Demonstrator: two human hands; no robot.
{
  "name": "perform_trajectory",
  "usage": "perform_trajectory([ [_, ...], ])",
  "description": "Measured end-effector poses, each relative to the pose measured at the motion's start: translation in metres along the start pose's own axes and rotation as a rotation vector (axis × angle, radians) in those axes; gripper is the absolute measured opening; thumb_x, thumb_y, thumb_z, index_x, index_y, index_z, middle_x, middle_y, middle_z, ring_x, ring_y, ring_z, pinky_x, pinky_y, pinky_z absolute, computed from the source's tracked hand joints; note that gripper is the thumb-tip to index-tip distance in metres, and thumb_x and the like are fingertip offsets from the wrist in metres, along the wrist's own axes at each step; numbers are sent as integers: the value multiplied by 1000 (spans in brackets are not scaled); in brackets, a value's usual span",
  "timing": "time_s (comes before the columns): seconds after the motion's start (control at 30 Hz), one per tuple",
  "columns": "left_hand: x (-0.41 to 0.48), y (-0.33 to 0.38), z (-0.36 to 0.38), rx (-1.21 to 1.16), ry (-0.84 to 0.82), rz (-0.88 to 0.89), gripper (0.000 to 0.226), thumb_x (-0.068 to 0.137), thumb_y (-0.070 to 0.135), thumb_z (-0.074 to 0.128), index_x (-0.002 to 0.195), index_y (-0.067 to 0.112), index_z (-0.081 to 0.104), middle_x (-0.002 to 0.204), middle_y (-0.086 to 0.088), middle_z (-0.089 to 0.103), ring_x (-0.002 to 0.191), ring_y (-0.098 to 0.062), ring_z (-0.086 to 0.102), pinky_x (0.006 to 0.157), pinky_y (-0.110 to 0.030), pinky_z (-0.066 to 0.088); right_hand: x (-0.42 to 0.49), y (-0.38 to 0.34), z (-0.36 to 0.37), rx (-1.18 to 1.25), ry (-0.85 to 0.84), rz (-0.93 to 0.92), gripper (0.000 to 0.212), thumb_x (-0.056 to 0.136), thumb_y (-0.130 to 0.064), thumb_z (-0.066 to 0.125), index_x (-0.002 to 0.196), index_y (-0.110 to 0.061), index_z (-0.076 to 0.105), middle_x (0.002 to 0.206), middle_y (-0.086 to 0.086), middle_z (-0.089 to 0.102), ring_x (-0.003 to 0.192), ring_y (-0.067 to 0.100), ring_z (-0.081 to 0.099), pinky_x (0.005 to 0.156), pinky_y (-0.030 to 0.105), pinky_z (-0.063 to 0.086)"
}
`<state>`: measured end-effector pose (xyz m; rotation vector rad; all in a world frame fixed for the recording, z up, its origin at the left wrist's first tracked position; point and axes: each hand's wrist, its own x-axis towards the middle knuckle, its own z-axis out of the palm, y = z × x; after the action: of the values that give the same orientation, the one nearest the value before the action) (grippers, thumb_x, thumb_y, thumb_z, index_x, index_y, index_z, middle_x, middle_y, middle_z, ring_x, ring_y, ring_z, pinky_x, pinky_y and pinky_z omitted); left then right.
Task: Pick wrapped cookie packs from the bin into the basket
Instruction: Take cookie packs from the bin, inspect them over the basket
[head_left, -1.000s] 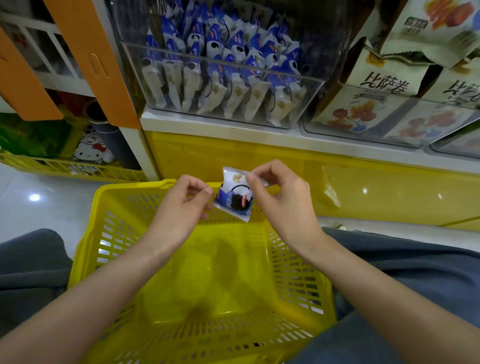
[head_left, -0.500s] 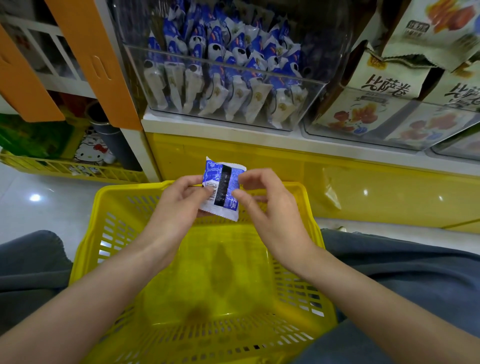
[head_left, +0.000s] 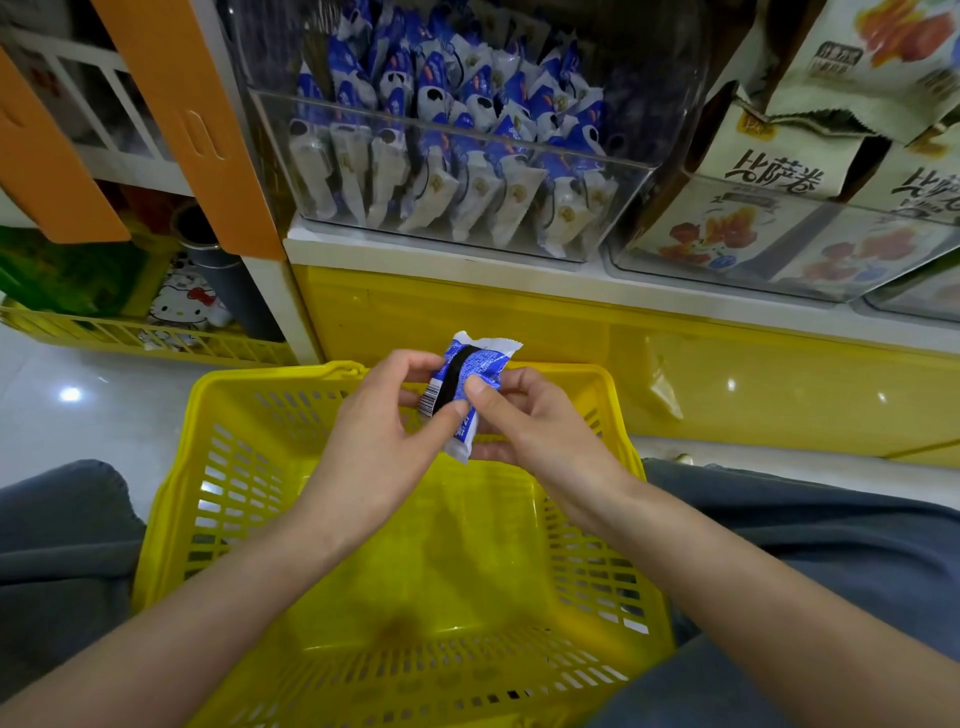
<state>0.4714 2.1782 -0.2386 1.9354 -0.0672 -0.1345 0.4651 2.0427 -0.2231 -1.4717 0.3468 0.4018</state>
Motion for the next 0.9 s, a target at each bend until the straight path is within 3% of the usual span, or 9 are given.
perform_trajectory([
  [0.17,3,-1,-3,-42,-54,6,25,82,12,65,99,26,54,99,6,63,87,-19,63,71,-32,54,0,2,0,23,-7,-30,13,90,-17,55,94,-8,47,84,9,65,61,5,65,53,21,54],
  [0.27,5,-4,-4,-18,-62,15,22,84,8,63,102,20,57,100,2,65,85,-19,65,72,-37,55,1,3,1,26,1,-46,13,90,-15,56,90,-9,45,82,9,63,57,4,64,52,20,54],
  [0.4,1,-9,-3,186,-51,132,28,88,8,54,115,16,53,98,8,62,80,-7,63,65,-15,49,1,7,5,13,25,-84,19,87,-8,60,91,-11,42,88,5,60,55,4,64,51,21,55],
  [0.53,-2,-13,-5,407,-112,207,31,93,15,48,124,16,47,112,-3,62,94,-22,61,76,-37,47,-2,21,9,-244,41,-175,33,85,-14,64,105,-20,39,91,-4,60,73,20,67,67,37,58],
  [0.7,0,-14,-7,494,-130,236,21,96,20,42,114,13,53,107,-5,64,93,-25,59,72,-38,45,-5,26,11,-387,46,-221,32,88,-19,62,113,-15,42,92,0,64,83,27,66,74,52,53],
  [0.77,0,-14,-7,464,-110,227,17,95,17,44,107,13,56,96,-5,65,83,-23,58,67,-34,42,-5,26,11,-436,48,-237,32,87,-20,61,113,-16,42,95,1,64,83,25,64,75,51,52],
  [0.9,1,-14,-8,376,-91,178,11,94,14,47,99,13,57,84,-2,63,71,-16,54,60,-26,38,-5,25,10,-545,30,-316,32,87,-20,62,112,-22,41,90,-10,59,76,10,59,73,35,52],
])
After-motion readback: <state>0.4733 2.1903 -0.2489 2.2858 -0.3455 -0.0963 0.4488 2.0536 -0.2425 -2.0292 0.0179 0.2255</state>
